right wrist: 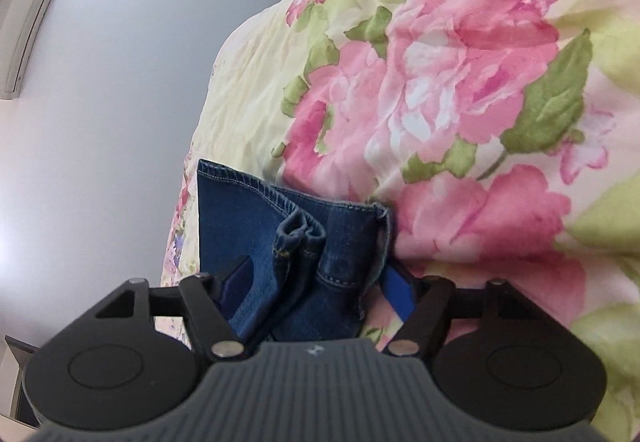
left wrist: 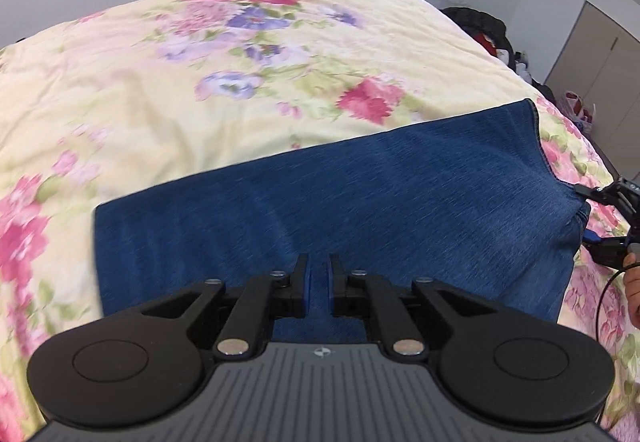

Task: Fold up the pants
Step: 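Grasp the folded jeans edge with the right gripper and lift it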

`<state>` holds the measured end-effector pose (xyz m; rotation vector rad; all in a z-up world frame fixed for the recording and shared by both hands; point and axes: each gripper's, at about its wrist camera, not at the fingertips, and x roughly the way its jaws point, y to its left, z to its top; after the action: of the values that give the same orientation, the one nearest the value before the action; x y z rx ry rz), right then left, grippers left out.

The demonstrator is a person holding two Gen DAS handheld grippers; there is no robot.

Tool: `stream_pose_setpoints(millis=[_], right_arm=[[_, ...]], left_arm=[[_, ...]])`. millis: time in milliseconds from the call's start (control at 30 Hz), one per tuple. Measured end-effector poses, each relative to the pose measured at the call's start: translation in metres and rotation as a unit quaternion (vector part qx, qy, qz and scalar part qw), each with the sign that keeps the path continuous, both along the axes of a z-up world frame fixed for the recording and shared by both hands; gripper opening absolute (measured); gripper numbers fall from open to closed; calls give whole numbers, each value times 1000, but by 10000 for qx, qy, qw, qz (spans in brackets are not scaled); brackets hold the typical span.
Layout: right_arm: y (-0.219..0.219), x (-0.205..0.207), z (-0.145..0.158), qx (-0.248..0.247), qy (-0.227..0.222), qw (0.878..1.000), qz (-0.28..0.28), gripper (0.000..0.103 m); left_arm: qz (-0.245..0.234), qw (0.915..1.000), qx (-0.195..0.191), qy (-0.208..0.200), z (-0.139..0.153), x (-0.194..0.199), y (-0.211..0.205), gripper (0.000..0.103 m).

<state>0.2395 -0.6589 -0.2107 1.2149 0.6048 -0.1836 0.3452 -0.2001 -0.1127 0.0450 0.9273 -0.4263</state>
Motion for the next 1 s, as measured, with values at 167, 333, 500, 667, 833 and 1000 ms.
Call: stream_pose_setpoints(millis=[167,333,500,667,833,1000], right_arm=[[-2,10,-1,-299,-123,9993,206,27],[3,9,32,-952,-464,9930,523,17],[11,12,58,-1532,-676,9831,743,16],[11,16,67,-1624,-618,9806,904,16],[11,13,65,-1655,-512,9808,891,16],[17,11,73,-1715,-494,9802,852,16]], left_arm=[[-136,9998,-84,-135,-7,27,-31,9],[-253,9993,-62,-259,-14,61,-60,9],[-345,9991,59,-244,-34,81,-87,9],[-298,9984,274,-389,-51,81,-100,9],[-498,9977,192,-420,-32,50,-99,9],[-663,9976,78,-171,-36,6,-103,9]])
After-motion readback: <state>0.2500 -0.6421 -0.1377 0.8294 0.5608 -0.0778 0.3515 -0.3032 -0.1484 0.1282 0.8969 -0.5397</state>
